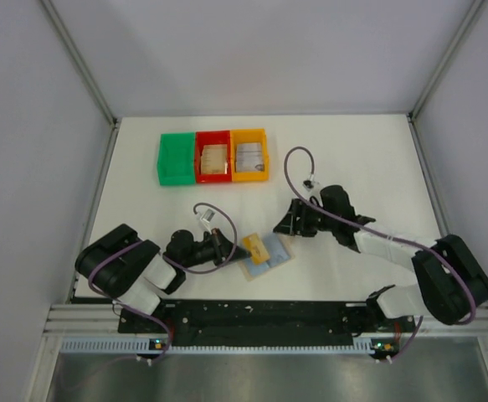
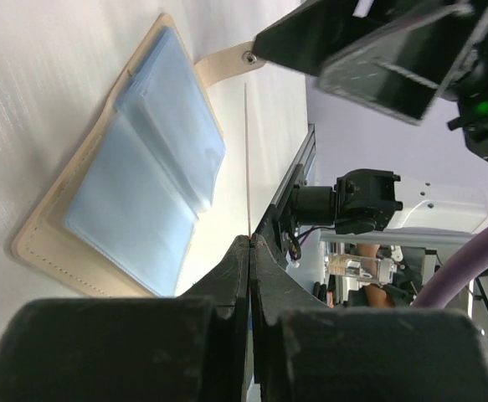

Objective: Take the credit cards out of the card holder
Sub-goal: Remove the credit card from the card holder, then place the credit card in the storage box.

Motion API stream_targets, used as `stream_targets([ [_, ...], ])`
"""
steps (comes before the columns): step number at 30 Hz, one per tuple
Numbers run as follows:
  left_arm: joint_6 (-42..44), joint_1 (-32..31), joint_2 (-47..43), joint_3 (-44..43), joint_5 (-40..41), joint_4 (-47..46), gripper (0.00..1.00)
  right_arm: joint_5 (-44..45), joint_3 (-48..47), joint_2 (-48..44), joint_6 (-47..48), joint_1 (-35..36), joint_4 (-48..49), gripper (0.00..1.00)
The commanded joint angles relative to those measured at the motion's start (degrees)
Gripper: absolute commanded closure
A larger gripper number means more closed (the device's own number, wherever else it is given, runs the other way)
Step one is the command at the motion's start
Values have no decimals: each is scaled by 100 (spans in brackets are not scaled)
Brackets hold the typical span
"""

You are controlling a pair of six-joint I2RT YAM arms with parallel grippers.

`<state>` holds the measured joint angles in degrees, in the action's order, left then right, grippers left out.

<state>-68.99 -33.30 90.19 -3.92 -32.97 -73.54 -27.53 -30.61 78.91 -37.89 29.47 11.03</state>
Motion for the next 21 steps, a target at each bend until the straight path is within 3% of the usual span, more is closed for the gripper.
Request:
stream_targets([
  [1, 61, 25, -212, 226, 28, -2209, 100, 92, -472, -631, 510, -38, -462, 35],
  [4, -17, 34, -291, 120, 54, -2217, 100, -734, -446, -553, 266, -29, 47, 30],
  [5, -70, 25, -353, 85, 89, -2218, 100, -1006, -367, -492, 90, -29, 327, 22],
  [11, -124, 34, -958, -240, 247, -1727, 100, -1377, -60, -473, -481, -29, 1225, 21],
  [21, -44, 34, -1803, -688, 440, -777, 100, -1931, 371, -263, -1483, -29, 2956, 39],
])
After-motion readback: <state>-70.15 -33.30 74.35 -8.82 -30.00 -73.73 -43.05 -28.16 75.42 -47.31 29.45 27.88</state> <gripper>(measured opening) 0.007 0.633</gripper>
